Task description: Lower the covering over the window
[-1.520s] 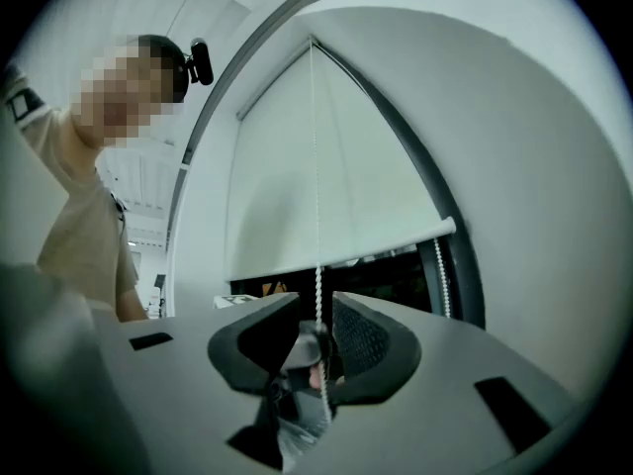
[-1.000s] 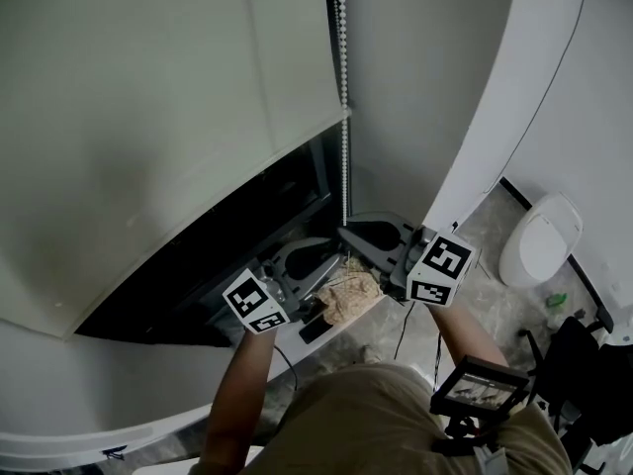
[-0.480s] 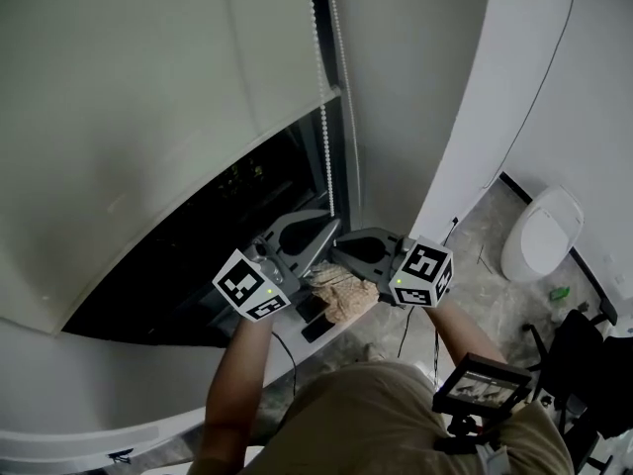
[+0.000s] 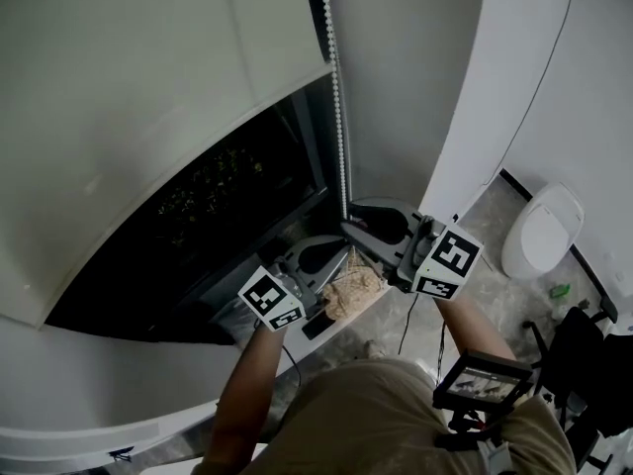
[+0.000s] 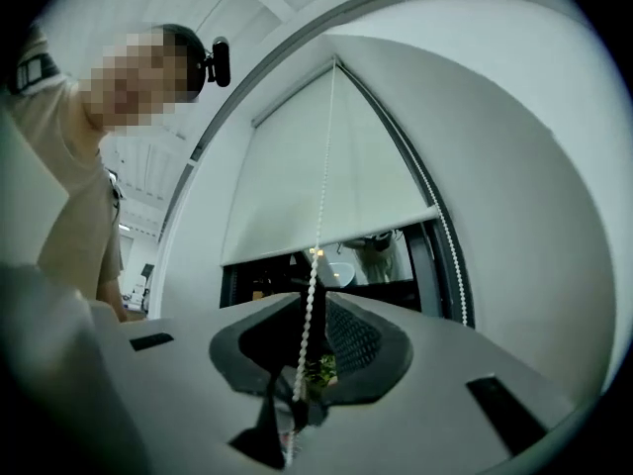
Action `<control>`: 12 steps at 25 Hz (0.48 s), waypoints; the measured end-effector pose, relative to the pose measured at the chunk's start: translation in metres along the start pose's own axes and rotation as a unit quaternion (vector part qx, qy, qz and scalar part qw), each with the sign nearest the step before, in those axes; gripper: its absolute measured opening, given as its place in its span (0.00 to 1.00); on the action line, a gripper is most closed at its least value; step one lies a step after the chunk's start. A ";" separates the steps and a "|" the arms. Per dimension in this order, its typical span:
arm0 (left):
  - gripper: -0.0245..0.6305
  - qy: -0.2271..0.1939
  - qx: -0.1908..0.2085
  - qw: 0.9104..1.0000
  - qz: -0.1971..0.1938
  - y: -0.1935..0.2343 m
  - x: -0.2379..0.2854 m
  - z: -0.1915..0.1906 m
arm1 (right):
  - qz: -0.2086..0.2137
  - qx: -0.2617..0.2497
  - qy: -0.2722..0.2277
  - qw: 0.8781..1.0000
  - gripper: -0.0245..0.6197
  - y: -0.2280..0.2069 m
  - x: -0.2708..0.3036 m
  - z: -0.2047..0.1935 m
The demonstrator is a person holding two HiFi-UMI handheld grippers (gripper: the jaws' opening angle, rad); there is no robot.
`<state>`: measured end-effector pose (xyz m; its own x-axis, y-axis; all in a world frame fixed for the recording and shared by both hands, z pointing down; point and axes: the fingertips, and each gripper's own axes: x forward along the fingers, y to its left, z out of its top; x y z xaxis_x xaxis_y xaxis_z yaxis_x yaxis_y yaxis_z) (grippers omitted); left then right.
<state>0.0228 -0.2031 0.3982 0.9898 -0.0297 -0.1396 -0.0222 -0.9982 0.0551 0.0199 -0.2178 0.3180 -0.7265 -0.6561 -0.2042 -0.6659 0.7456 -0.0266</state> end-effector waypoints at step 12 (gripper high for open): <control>0.28 -0.080 -0.002 0.997 0.001 0.020 -0.029 0.066 | 0.011 0.051 0.070 0.996 0.05 0.003 0.002 -0.068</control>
<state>-0.0158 -0.2258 0.3377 0.9544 -0.0401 -0.2959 -0.0236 -0.9980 0.0590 0.0050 -0.2245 0.3845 -0.7625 -0.6435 -0.0668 -0.6337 0.7637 -0.1233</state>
